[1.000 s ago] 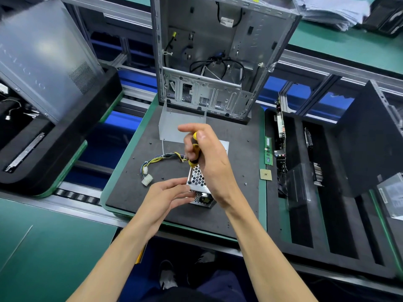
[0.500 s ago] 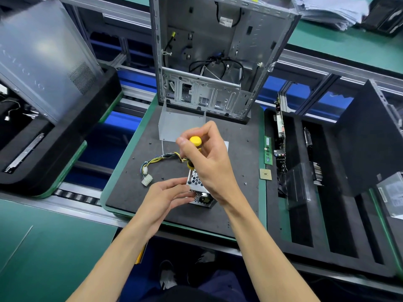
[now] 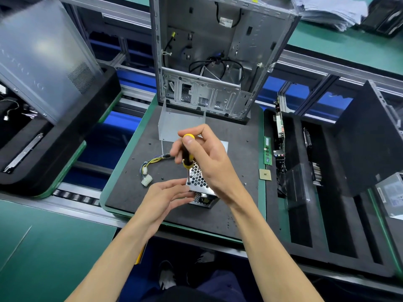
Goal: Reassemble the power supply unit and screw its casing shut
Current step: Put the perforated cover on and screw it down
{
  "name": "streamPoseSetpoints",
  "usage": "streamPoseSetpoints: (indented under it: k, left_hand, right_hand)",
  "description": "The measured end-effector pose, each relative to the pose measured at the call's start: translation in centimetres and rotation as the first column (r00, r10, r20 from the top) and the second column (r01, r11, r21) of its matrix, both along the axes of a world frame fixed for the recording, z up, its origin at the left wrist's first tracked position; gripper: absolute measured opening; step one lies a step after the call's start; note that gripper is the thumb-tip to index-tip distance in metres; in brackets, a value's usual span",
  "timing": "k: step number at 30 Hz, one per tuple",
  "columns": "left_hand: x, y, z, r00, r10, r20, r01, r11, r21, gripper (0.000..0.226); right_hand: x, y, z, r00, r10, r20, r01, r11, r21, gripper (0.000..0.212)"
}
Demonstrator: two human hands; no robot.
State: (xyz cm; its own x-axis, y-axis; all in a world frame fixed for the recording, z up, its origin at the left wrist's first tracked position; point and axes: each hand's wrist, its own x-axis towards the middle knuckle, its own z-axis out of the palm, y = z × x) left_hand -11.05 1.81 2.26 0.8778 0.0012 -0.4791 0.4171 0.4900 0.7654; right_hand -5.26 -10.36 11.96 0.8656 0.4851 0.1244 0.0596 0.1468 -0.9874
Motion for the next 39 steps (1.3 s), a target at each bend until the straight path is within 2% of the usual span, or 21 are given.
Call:
streamPoseSetpoints:
  k: [9, 11, 14, 15, 17, 19, 21, 28, 30, 32, 33, 36, 39]
  left_hand:
    - [0.3, -0.4, -0.1, 0.999, 0.043, -0.021, -0.042, 0.997, 0.061, 0.011]
    - [0.4, -0.4, -0.3, 0.999, 0.04, -0.017, -0.039, 0.998, 0.057, 0.012]
    - [0.5, -0.4, -0.6, 0.999, 0.05, -0.02, -0.049, 0.998, 0.042, 0.028]
    - [0.6, -0.4, -0.7, 0.998, 0.054, -0.025, -0.053, 0.998, 0.038, 0.036]
    - [0.6, -0.4, -0.8, 0.997, 0.068, -0.036, -0.067, 0.997, 0.035, 0.04]
    - [0.7, -0.3, -0.9, 0.998, 0.053, -0.028, -0.051, 0.998, 0.043, 0.026]
    - [0.6, -0.3, -0.8, 1.0, 0.008, 0.0, -0.008, 0.999, 0.053, 0.016]
    - [0.6, -0.3, -0.4, 1.0, 0.008, -0.014, -0.007, 0.999, 0.035, 0.013]
    - [0.5, -0.2, -0.4, 1.0, 0.007, -0.021, -0.006, 1.0, 0.029, 0.01]
    - [0.5, -0.2, -0.3, 1.0, 0.0, -0.017, 0.0, 1.0, 0.031, 0.012]
    - [0.5, -0.2, -0.2, 1.0, -0.006, -0.013, 0.006, 1.0, 0.03, 0.011]
    - [0.5, -0.3, 0.2, 1.0, -0.014, -0.008, 0.014, 1.0, 0.017, 0.014]
    - [0.5, -0.3, 0.2, 1.0, -0.028, -0.004, 0.028, 0.999, 0.026, 0.017]
  right_hand:
    - [0.3, -0.2, -0.4, 1.0, -0.011, -0.013, 0.012, 0.998, 0.069, 0.002]
    - [0.4, -0.2, -0.4, 1.0, -0.022, -0.006, 0.022, 0.998, 0.062, 0.009]
    - [0.5, -0.1, -0.5, 1.0, -0.012, -0.023, 0.012, 0.999, 0.036, 0.004]
    - [0.5, -0.1, -0.5, 1.0, 0.001, -0.02, -0.001, 1.0, 0.027, 0.006]
    - [0.6, -0.1, -0.4, 0.999, 0.046, -0.008, -0.046, 0.999, 0.008, 0.026]
    - [0.9, -0.2, -0.2, 0.992, 0.118, -0.04, -0.117, 0.993, 0.029, 0.035]
    - [1.2, -0.3, 0.0, 0.984, 0.161, -0.08, -0.158, 0.987, 0.04, 0.035]
    - [1.2, -0.3, -0.4, 0.976, 0.15, -0.155, -0.145, 0.988, 0.042, 0.028]
    - [0.9, -0.7, -0.3, 0.991, 0.102, -0.087, -0.108, 0.992, -0.065, 0.03]
    - [0.6, -1.6, 0.4, 0.986, 0.076, 0.148, -0.033, 0.961, -0.273, 0.032]
    - [0.6, -2.1, 0.9, 0.955, 0.1, 0.279, 0.014, 0.925, -0.379, 0.031]
    - [1.2, -2.9, 3.3, 0.826, 0.263, 0.499, 0.131, 0.77, -0.624, 0.026]
    - [2.0, -2.8, 5.6, 0.74, 0.446, 0.503, 0.206, 0.562, -0.801, 0.02]
